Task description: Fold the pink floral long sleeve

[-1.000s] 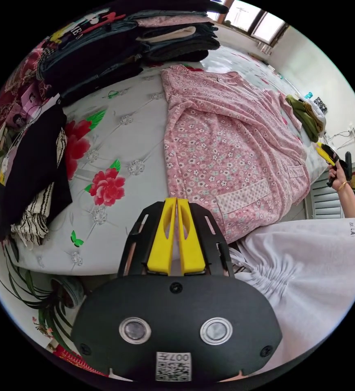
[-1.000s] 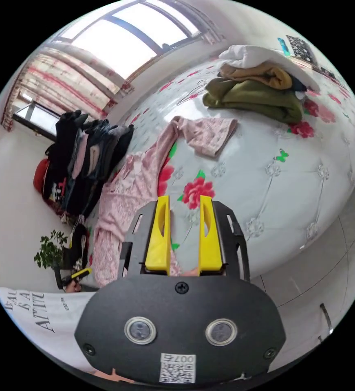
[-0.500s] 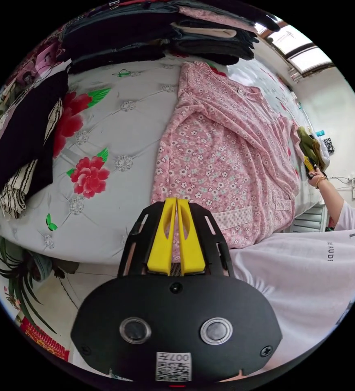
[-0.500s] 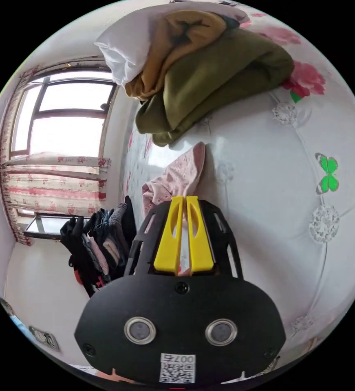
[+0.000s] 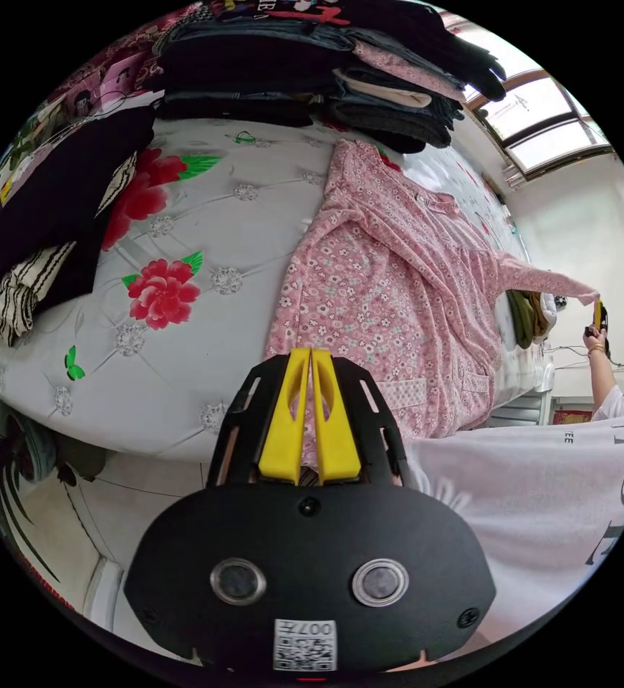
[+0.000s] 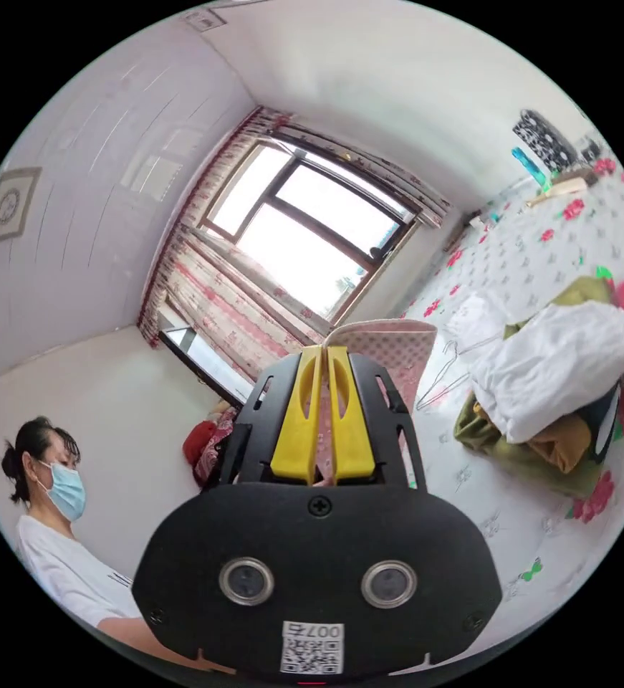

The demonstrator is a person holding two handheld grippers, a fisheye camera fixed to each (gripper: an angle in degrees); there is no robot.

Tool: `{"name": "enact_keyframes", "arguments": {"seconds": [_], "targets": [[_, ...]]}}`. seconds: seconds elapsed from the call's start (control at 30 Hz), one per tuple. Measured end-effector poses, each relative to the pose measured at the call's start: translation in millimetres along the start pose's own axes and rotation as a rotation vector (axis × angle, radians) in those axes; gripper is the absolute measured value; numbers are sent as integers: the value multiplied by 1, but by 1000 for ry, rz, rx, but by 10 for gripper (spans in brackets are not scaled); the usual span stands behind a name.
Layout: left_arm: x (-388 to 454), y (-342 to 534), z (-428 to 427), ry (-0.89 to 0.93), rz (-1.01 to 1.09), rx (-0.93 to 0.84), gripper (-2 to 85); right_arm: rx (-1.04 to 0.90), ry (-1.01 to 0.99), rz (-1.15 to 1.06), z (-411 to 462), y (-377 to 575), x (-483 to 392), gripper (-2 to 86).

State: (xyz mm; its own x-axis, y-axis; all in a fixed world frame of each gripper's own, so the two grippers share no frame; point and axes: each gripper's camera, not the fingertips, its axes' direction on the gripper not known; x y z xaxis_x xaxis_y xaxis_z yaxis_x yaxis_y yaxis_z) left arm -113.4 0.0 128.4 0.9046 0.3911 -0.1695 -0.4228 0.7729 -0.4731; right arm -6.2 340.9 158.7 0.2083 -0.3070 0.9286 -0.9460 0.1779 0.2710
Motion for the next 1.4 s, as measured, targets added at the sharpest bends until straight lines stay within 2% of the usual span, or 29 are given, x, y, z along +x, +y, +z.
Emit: {"name": "enact_keyframes", "arguments": {"seconds": [0.1,0.2,0.3,0.43,0.53,0.6,0.67,0.77,0.9,1.2,1.4], "targets": [[-9,7,-3,6,-6,8,-10,-4,-18,89,4,26,12,-2],[-13,12,-11,3,6,27,-10,-173,-141,-46,51,45,-32,-2],[-15,18,-17,11,23,46,-10,-423,-337,-276,113,83,-119,-1],[-20,28,-20,19,23,59,-10,-803,-547,-583,180,214,-255,1],[-26,41,-21,32,8,74,-10,-940,-547,-672,197,343,-309,5],[-32,51,-23,38,-1,84,-10,-1020,-519,-698,202,427,-319,12],[-37,59,-25,43,-1,93,-10,-1243,-459,-699,210,537,-314,26],[-45,69,-29,46,7,106,-10,-1522,-402,-705,205,631,-299,44],[-51,77,-30,63,36,120,-8,-1559,-304,-735,187,657,-285,52],[-23,69,-11,91,225,86,9,-1253,279,-677,176,585,-201,47],[10,43,3,90,319,53,25,-1133,559,-741,227,529,-155,32]]}}
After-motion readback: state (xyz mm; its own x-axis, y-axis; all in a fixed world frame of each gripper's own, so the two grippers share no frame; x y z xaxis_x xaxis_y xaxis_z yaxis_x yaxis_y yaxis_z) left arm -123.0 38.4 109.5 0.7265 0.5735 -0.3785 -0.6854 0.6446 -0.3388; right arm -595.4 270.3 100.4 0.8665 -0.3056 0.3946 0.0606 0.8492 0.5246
